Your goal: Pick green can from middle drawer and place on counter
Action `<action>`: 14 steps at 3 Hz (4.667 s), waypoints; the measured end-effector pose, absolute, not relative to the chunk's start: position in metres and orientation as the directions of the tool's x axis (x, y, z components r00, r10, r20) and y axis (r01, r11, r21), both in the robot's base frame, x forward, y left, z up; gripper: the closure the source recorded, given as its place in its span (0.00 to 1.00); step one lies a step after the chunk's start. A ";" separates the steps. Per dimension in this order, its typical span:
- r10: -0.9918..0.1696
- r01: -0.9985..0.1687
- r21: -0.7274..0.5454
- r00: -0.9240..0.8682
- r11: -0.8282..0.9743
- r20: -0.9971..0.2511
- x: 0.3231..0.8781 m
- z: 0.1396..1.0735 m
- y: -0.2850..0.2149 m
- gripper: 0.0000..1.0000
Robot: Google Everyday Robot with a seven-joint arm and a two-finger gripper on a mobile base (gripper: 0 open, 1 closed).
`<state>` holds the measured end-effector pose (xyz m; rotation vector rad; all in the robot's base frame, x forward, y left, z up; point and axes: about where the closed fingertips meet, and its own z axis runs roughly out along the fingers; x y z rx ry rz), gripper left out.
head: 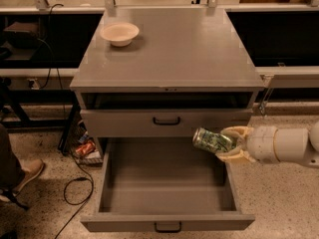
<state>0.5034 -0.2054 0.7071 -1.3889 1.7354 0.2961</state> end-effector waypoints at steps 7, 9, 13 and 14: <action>-0.712 -0.866 -0.342 -0.024 0.366 -0.702 0.662 0.889 -0.242 1.00; -0.650 -0.832 -0.240 -0.178 0.500 -0.739 0.726 0.885 -0.229 1.00; -0.613 -0.832 -0.167 -0.239 0.529 -0.753 0.768 0.876 -0.198 0.35; -0.617 -0.838 -0.160 -0.241 0.522 -0.749 0.769 0.873 -0.195 0.11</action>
Offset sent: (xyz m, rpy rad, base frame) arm 0.0804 -0.0283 0.1552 -0.1349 -0.1283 -0.0243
